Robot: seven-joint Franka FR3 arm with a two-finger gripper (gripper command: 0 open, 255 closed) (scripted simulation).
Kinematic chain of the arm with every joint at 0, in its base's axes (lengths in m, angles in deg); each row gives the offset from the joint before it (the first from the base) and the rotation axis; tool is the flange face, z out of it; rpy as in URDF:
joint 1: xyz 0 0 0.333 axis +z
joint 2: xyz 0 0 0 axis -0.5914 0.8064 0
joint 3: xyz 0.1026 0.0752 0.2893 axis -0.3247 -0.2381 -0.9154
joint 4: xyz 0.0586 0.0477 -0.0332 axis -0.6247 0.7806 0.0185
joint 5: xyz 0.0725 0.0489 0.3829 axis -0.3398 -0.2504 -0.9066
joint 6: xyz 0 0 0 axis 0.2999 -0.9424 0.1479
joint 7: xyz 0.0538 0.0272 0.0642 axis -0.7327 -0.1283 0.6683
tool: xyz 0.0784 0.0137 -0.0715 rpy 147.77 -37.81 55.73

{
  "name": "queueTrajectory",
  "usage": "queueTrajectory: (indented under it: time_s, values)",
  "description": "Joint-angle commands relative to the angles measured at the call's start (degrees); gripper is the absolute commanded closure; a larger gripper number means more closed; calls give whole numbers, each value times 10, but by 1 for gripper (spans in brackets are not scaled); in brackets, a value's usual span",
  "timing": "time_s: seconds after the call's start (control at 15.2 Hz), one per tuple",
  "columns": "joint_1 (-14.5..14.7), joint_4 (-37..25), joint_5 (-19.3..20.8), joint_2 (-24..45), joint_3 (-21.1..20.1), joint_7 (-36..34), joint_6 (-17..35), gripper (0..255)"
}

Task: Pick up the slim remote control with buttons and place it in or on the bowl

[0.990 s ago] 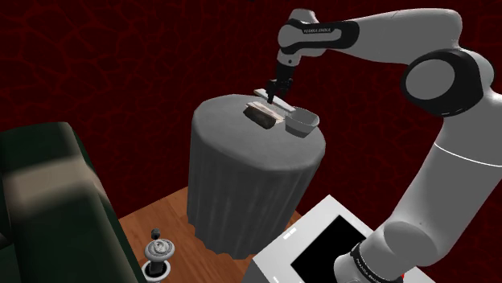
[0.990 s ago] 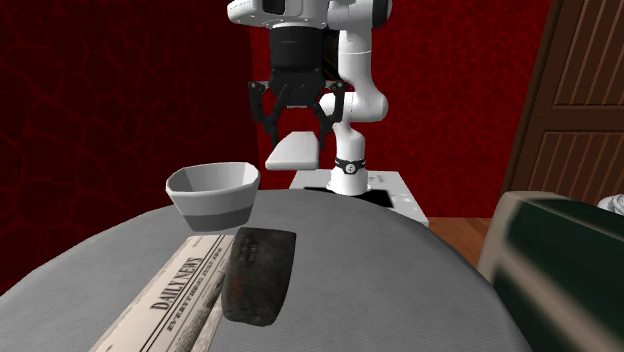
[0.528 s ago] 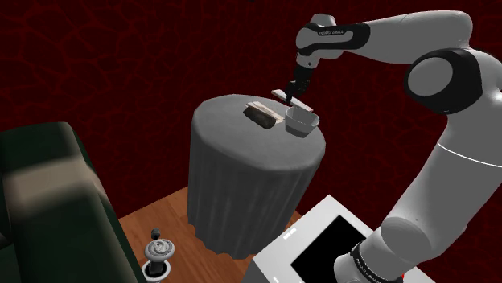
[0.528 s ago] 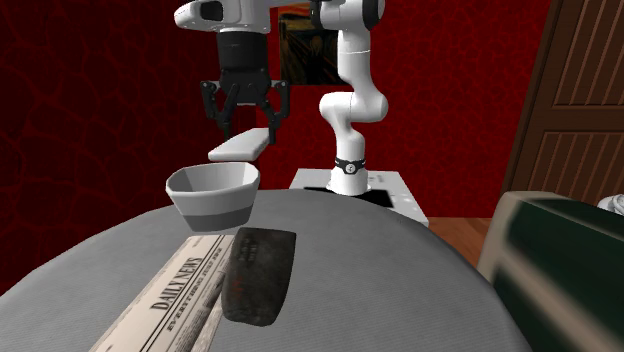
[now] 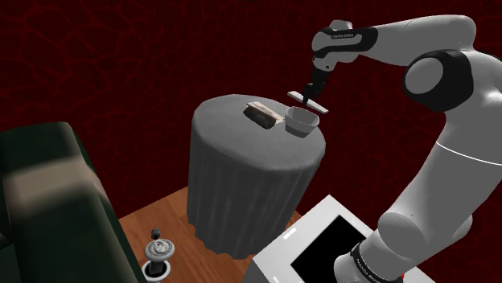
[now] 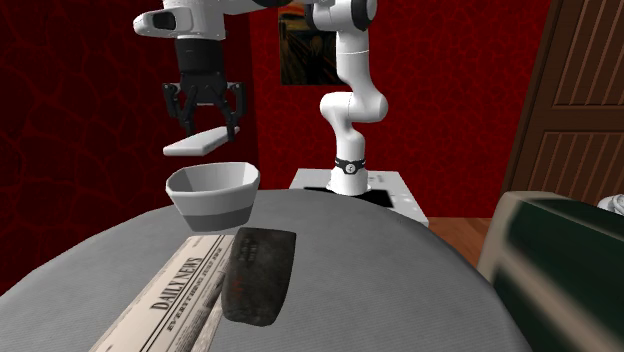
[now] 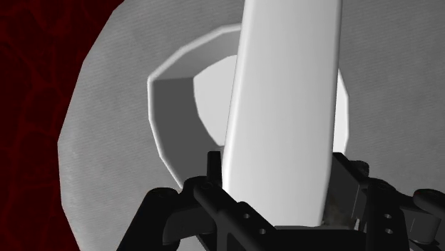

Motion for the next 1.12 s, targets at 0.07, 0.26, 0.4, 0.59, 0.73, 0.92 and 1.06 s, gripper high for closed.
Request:
queueTrajectory:
  time_s: [0.07,0.26,0.4,0.59,0.73,0.92,1.06]
  values:
    - [-3,16,-1,3,1,6,20,255]
    - [-3,35,-2,7,1,7,41,255]
    - [-3,46,-3,10,1,8,56,255]
    - [-3,62,-5,15,0,9,77,255]
    - [-3,70,-6,19,0,10,89,255]
    - [-3,70,-6,19,0,10,89,255]
    - [-3,70,-6,19,0,10,89,255]
